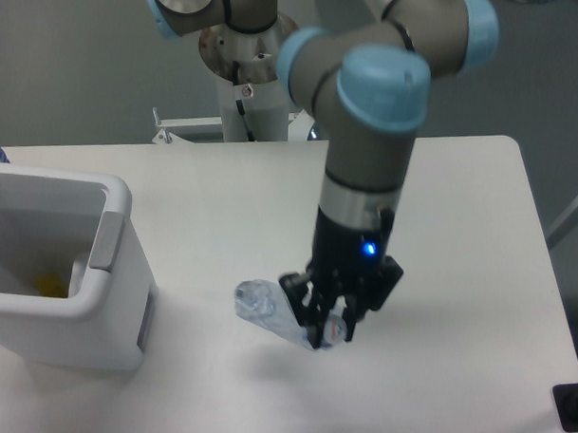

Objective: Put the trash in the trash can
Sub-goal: 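Lift the bottle by its cap end toward the white bin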

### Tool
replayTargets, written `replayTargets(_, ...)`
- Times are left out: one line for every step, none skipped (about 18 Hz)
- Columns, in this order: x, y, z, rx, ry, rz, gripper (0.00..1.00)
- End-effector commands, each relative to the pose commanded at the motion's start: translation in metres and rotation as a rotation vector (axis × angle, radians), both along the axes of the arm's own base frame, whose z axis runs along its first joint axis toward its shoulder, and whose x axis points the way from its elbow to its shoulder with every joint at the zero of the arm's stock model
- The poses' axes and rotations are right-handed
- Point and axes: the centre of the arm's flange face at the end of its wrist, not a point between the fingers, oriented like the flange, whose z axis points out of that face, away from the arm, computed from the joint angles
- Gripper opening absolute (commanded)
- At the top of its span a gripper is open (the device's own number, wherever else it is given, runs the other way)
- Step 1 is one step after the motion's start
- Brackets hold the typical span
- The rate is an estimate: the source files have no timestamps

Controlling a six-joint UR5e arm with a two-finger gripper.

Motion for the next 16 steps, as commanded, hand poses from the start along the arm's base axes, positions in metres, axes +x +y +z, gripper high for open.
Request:
replayTargets(0.012,-0.001,0.012,0.015,0.014,-0.014,0.12)
replayTargets(0.020,-0.003,0.023,0.027,0.027,-0.021,0.12)
replayTargets(0.028,-0.005,0.034,0.044,0.036,-0.031,0.11)
replayTargets(0.038,-0.006,0.045,0.062,0.044,-0.044,0.11)
replayTargets(0.048,-0.008,0.060,0.093,0.069,-0.055,0.11)
replayTargets(0.051,-0.011,0.068,0.111,0.087,-0.054,0.11)
replayTargets(0.057,-0.013,0.076,0.126,0.100,-0.058,0.11)
replayTargets(0.064,-0.015,0.083,0.137,0.111,-0.066,0.11)
replayTargets(0.070,-0.015,0.088,0.144,0.118,-0.073,0.10)
replayTargets(0.075,-0.018,0.096,0.157,0.132,-0.076,0.10)
replayTargets(0.080,-0.020,0.103,0.174,0.143,-0.080,0.10)
replayTargets(0.084,-0.024,0.111,0.193,0.155,-0.084,0.10)
replayTargets(0.087,-0.027,0.118,0.206,0.167,-0.085,0.10)
replayTargets(0.095,-0.028,0.124,0.222,0.178,-0.091,0.10)
replayTargets(0.105,-0.028,0.131,0.239,0.188,-0.104,0.10)
replayTargets(0.115,-0.024,0.133,0.247,0.192,-0.121,0.10)
